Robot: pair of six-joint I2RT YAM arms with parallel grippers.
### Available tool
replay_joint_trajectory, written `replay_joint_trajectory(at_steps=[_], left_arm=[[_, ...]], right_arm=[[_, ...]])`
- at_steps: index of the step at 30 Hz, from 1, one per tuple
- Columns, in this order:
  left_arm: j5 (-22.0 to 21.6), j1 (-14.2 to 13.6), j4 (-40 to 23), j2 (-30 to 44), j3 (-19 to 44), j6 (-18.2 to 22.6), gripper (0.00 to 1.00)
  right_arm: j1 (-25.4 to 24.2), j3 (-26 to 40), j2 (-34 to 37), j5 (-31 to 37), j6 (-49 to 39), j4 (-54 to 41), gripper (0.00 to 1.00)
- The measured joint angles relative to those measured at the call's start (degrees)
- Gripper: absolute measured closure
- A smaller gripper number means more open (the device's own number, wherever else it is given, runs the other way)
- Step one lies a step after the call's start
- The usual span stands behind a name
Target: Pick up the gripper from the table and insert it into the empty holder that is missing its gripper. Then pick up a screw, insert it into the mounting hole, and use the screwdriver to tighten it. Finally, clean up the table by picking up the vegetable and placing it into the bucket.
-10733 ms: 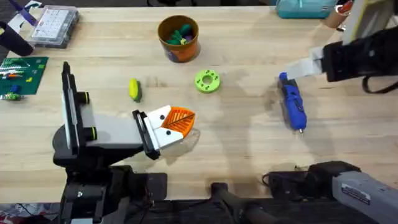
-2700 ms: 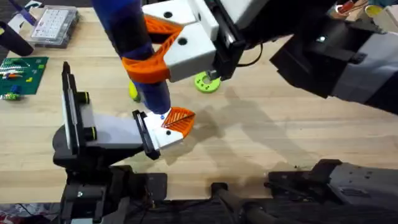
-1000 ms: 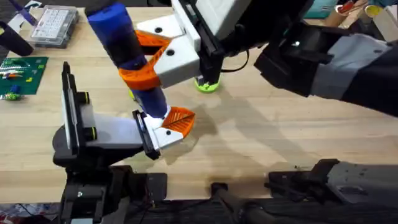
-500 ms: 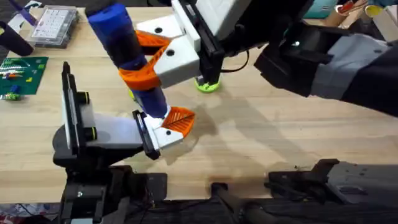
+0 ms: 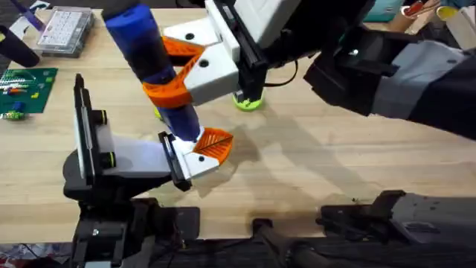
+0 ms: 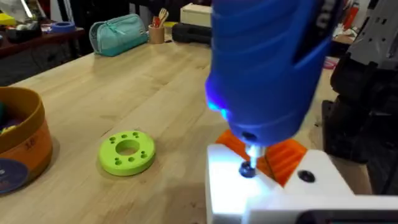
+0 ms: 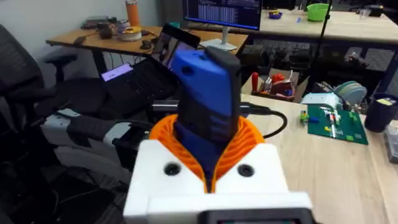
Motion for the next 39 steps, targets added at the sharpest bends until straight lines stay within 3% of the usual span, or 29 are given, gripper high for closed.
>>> replay_joint_trajectory(at_steps=[22, 39], left_arm=[[0.2, 0.0, 0.0, 0.0, 0.0, 0.0, 0.994], [0.2, 0.0, 0.0, 0.0, 0.0, 0.0, 0.994]], right_arm=[[-0.1, 0.0, 0.7, 0.2, -1.1, 0.1, 0.977], [-0.2, -0.1, 0.7, -0.8, 3.3, 5.2, 0.978]])
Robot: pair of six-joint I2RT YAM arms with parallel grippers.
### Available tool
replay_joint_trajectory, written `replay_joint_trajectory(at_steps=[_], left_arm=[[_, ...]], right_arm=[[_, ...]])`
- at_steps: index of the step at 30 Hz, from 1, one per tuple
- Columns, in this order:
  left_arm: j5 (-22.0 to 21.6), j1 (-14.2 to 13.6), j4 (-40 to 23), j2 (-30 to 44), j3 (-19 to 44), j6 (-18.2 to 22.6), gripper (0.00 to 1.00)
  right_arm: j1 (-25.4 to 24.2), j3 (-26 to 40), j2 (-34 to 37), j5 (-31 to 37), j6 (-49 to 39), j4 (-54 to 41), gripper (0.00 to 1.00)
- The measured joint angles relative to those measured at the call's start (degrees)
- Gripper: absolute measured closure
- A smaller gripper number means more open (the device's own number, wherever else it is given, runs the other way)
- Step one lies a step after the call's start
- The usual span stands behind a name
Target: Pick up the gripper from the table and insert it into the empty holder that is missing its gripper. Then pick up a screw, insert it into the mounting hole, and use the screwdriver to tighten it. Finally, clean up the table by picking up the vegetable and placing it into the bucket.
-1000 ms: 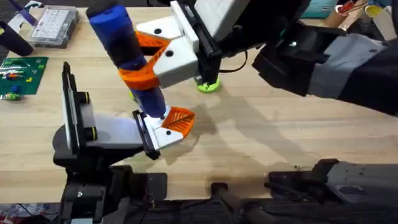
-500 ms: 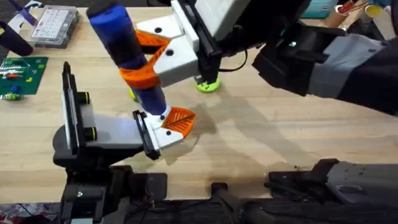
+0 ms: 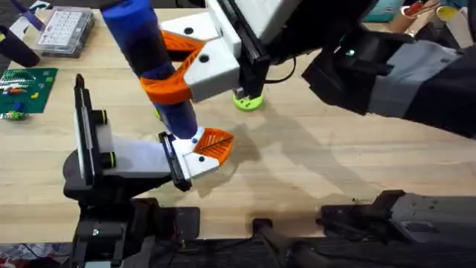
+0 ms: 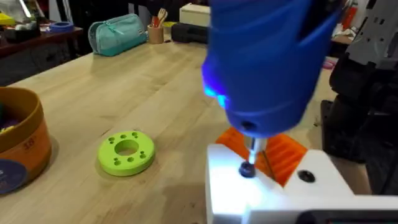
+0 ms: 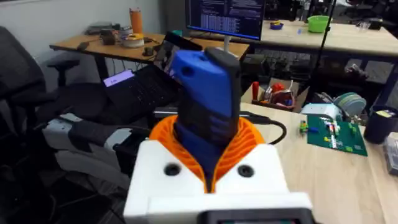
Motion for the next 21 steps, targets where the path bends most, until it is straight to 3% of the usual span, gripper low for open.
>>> replay_joint_trajectory(at_steps=[21], left_arm=[[0.0, 0.0, 0.0, 0.0, 0.0, 0.0, 0.994]], right_arm=[[0.0, 0.0, 0.0, -0.2, -3.1, -4.0, 0.978]])
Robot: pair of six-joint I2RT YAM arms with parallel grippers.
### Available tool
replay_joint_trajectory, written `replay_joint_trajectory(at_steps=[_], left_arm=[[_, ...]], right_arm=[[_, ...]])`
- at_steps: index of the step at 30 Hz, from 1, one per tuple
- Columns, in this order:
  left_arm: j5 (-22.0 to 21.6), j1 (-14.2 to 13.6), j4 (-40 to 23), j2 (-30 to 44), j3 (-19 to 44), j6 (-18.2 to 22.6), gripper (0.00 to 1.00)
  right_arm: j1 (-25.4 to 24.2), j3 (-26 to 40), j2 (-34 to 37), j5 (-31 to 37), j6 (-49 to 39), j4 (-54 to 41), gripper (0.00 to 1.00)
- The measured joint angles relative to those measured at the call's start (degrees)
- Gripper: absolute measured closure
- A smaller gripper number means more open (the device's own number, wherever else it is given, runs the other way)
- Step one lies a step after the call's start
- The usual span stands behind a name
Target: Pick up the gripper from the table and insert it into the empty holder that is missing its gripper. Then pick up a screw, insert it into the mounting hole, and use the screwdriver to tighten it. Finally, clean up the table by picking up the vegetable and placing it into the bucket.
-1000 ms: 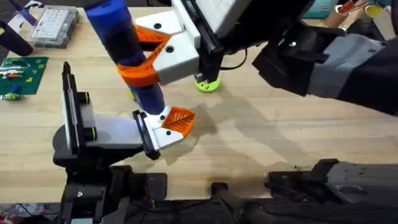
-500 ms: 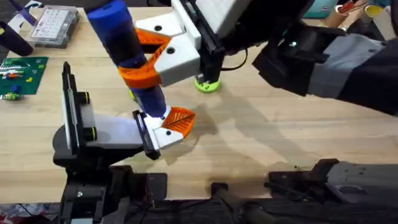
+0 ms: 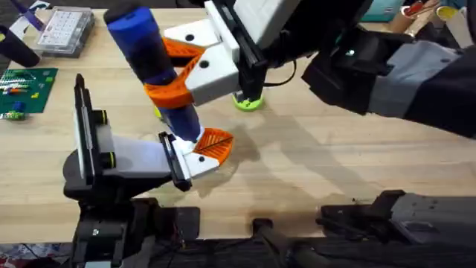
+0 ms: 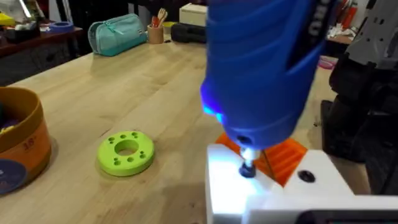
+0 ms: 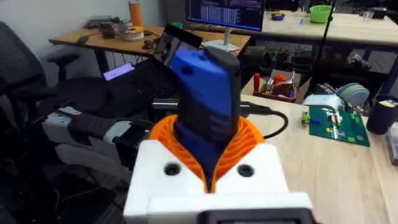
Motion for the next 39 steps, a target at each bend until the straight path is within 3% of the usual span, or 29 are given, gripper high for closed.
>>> replay_joint_trajectory(at_steps=[39], left_arm=[[0.3, 0.0, -0.1, 0.0, 0.0, -0.6, 0.994]], right_arm=[[-0.1, 0.6, 0.0, 0.2, -3.8, -5.2, 0.978]])
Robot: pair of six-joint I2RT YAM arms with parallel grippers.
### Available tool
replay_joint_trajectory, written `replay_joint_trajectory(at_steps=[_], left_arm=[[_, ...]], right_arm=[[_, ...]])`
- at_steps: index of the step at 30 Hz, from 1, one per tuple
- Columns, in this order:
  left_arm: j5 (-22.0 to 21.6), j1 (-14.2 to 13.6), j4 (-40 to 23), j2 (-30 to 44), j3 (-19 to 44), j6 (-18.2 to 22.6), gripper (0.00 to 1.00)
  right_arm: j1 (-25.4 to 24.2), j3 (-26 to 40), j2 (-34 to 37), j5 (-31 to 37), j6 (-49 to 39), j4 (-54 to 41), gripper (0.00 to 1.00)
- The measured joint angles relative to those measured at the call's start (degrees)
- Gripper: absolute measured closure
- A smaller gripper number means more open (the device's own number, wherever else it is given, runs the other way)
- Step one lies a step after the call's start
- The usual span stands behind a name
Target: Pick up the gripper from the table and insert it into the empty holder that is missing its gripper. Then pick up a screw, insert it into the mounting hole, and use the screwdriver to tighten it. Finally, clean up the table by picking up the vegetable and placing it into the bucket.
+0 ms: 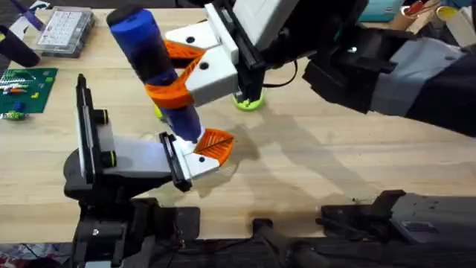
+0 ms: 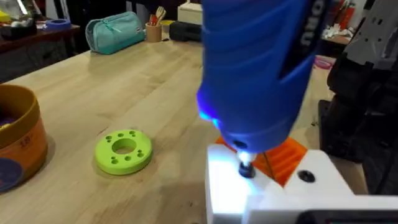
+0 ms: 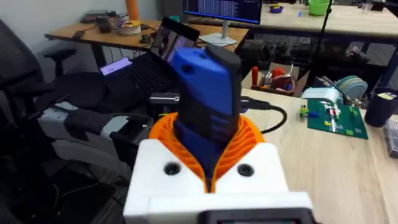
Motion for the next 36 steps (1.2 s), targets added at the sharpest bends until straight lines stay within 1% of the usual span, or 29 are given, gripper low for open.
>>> replay_joint_trajectory(at_steps=[7, 13, 36], left_arm=[[0.0, 0.0, 0.0, 0.0, 0.0, 0.0, 0.994], [-0.1, 0.0, 0.1, 0.0, 0.0, 0.1, 0.994], [-0.1, 0.0, 0.1, 0.0, 0.0, 0.1, 0.994]], right_arm=[[0.0, 0.0, 0.0, -0.6, -0.1, 1.0, 0.978], [0.0, -0.3, 0.0, -1.5, 1.5, 5.5, 0.978], [-0.1, -0.3, -0.3, -1.7, 2.7, 5.0, 0.978]])
